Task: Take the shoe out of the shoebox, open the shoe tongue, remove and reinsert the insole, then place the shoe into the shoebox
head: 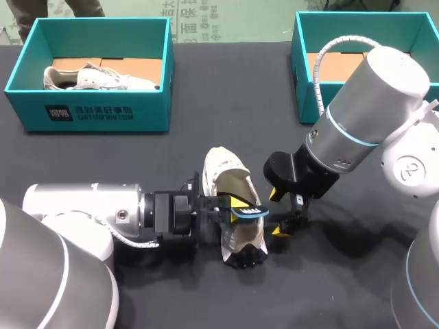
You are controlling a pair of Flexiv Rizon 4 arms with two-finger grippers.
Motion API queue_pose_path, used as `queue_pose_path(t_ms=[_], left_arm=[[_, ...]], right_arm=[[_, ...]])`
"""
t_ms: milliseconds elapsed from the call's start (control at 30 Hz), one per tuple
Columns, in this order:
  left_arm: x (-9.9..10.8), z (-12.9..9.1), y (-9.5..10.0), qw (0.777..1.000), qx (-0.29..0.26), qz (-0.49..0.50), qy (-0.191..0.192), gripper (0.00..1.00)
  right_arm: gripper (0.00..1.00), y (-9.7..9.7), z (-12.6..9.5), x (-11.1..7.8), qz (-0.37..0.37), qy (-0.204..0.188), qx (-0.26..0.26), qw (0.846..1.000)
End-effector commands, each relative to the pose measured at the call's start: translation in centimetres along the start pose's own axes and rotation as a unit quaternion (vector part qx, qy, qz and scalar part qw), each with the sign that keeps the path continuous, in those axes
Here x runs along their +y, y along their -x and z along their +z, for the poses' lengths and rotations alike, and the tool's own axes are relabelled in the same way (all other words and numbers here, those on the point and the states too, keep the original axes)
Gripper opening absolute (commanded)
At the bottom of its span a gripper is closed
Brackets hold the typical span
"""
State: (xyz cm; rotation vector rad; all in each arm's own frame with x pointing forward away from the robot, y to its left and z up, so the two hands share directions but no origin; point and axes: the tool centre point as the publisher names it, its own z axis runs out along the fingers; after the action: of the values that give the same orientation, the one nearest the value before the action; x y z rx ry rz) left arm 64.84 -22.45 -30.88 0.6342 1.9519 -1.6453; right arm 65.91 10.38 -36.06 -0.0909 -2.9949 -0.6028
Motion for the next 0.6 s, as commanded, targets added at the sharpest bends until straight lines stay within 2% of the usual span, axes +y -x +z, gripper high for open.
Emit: queue_pose_path(t_ms=[33, 467, 600], left_arm=[[0.1, 0.0, -0.5, 1.000, -0.003, 0.009, 0.016, 0.00], [3.2, 0.1, -0.9, 1.000, 0.002, 0.007, 0.029, 0.00], [4.1, 0.2, -0.9, 0.999, 0.002, 0.009, 0.044, 0.00]], right_arm=[[1.00, -0.1, 0.2, 0.0, 0.000, 0.000, -0.001, 1.000], [1.00, -0.1, 0.2, 0.0, 0.000, 0.000, -0.001, 1.000], [1.00, -0.1, 0.2, 0.0, 0.000, 0.000, -0.001, 1.000]])
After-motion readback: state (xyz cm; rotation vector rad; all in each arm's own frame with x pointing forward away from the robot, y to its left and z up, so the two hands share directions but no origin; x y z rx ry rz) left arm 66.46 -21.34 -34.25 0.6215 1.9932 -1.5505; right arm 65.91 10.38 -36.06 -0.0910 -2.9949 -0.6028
